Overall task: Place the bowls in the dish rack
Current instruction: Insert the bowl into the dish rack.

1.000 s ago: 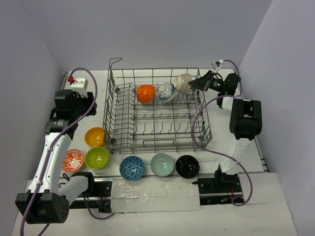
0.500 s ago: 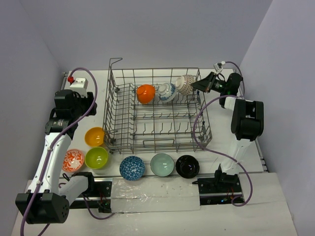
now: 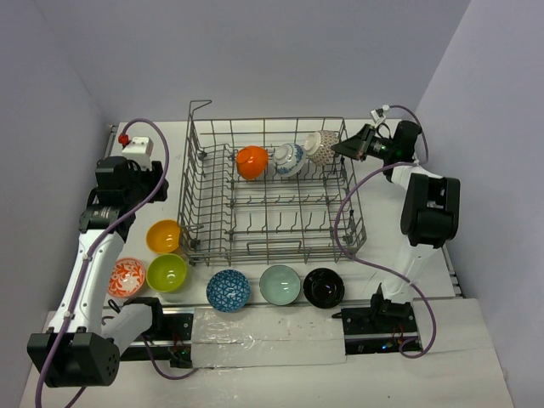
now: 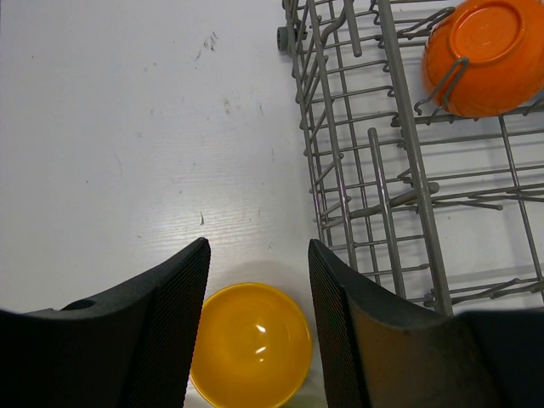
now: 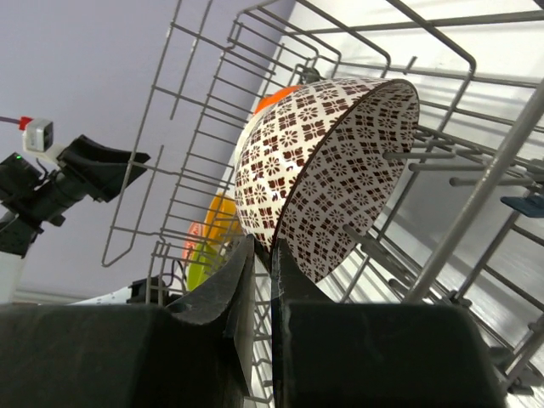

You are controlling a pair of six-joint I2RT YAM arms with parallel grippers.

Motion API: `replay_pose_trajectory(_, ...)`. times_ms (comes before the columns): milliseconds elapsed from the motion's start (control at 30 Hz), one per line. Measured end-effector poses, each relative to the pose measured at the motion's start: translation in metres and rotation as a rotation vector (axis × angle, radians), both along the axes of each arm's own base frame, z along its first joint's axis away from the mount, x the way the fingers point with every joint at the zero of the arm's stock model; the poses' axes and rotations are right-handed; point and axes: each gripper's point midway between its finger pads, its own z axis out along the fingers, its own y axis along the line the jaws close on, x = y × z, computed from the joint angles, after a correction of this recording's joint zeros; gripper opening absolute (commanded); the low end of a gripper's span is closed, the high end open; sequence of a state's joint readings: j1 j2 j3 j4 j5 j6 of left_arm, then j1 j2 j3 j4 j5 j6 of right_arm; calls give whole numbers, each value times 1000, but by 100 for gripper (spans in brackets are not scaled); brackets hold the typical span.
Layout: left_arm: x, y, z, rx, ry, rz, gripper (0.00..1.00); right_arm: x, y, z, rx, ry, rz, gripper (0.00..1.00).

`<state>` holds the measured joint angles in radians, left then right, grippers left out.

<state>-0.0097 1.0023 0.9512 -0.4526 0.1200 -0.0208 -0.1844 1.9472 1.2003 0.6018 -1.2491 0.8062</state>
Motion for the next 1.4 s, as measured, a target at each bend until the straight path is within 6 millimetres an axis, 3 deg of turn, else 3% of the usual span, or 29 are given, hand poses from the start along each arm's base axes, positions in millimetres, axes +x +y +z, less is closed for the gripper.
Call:
replay_pose_trajectory(633, -1, -3, 0, -7, -2, -13, 56, -5, -10, -9, -143, 69, -11, 2)
replay_pose_trajectory(767, -1, -3, 0, -7, -2, -13, 56, -7, -11, -11, -155, 75, -6, 6)
replay_pose_trajectory(1000, -1, -3, 0, -7, -1, -13, 56, -5, -14, -10, -178, 77, -17, 28)
replay_pose_trajectory(1400, -1, -3, -1, -8, 0, -14, 56, 9, -38, -8, -261, 29, -97, 35)
